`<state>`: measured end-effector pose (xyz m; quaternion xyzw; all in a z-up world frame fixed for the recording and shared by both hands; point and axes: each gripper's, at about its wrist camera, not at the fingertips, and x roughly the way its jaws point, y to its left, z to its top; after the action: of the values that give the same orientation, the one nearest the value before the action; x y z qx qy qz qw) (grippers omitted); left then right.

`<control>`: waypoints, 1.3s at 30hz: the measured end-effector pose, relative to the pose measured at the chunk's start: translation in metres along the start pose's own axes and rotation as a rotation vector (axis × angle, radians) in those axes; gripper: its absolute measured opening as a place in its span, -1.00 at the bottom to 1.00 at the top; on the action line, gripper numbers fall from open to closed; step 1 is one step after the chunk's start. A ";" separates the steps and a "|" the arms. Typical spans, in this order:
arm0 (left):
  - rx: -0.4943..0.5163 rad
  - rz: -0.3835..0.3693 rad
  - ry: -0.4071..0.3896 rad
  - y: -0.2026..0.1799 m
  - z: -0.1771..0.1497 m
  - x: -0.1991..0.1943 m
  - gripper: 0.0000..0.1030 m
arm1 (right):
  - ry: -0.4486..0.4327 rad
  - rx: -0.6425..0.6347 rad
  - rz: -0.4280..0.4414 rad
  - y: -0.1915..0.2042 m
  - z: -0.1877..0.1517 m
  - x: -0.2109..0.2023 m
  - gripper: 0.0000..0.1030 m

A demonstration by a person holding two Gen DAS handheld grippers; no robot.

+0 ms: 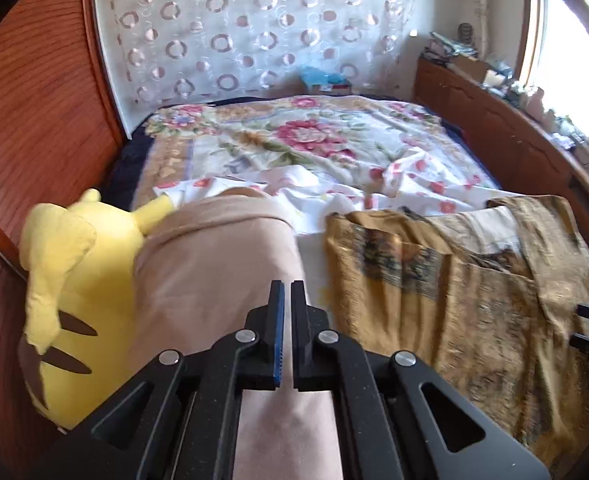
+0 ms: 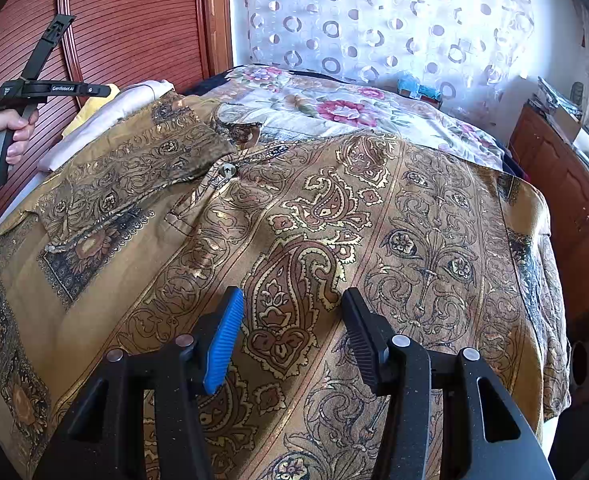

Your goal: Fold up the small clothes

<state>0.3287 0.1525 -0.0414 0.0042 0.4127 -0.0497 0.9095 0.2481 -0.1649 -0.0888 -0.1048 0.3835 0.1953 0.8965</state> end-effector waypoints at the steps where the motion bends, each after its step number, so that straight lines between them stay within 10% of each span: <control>1: -0.008 -0.018 -0.003 -0.001 -0.002 -0.002 -0.93 | 0.000 0.000 -0.001 0.000 0.000 0.000 0.04; 19: 0.137 -0.118 0.002 -0.111 -0.084 -0.049 -0.92 | -0.007 0.016 -0.006 -0.003 0.000 -0.001 0.06; 28: 0.190 -0.124 0.041 -0.140 -0.112 -0.043 -0.91 | -0.167 0.195 -0.094 -0.060 -0.023 -0.073 0.06; 39: 0.181 -0.099 0.025 -0.148 -0.121 -0.035 -0.90 | -0.084 0.362 -0.208 -0.138 -0.067 -0.078 -0.02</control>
<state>0.2008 0.0140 -0.0903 0.0664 0.4177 -0.1314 0.8966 0.2150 -0.3336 -0.0725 0.0269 0.3619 0.0338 0.9312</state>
